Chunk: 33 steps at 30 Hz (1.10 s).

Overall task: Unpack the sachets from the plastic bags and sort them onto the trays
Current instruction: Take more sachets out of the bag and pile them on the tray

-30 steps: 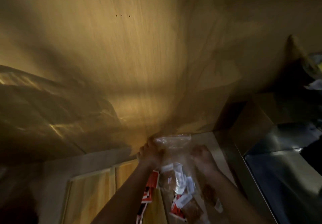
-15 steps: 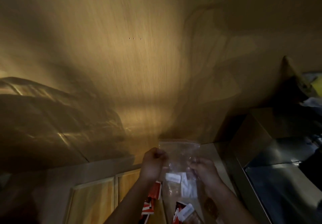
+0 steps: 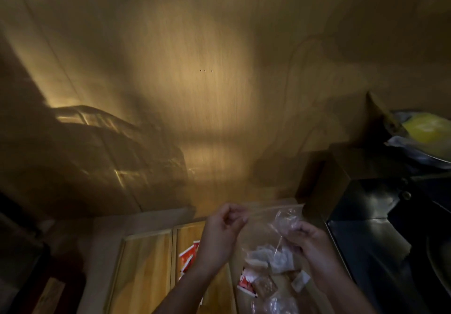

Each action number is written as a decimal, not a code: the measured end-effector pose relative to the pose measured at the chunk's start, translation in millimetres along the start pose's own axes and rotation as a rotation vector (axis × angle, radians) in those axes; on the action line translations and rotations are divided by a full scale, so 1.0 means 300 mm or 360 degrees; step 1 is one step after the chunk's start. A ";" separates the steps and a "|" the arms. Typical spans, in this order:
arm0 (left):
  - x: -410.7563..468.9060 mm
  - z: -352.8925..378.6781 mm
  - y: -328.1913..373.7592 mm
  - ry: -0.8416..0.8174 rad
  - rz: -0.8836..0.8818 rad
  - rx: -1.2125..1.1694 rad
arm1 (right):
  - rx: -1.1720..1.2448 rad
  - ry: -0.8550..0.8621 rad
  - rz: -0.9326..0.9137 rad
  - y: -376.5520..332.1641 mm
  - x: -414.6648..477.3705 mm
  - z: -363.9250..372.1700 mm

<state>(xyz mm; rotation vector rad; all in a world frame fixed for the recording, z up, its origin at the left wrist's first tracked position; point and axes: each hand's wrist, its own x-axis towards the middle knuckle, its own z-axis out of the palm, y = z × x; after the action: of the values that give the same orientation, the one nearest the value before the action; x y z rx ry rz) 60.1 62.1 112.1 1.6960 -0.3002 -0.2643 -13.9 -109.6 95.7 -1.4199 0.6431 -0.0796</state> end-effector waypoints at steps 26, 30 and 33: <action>-0.399 -0.135 0.141 -0.0272 -0.0723 -0.0321 | -0.0193 -0.0663 -0.0378 0.003 -0.162 0.197; -0.449 -0.213 0.115 -0.0096 -0.0793 -0.0380 | -0.0288 -0.0797 -0.0368 0.037 -0.173 0.301; -0.477 -0.238 0.073 0.0105 -0.0793 -0.0493 | -0.0351 -0.0832 -0.0327 0.065 -0.173 0.366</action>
<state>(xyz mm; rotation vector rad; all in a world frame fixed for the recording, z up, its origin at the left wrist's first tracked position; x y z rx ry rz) -50.6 174.9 144.6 1.4456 0.2119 -0.5895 -12.7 13.5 98.0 -1.6322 0.0741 0.2022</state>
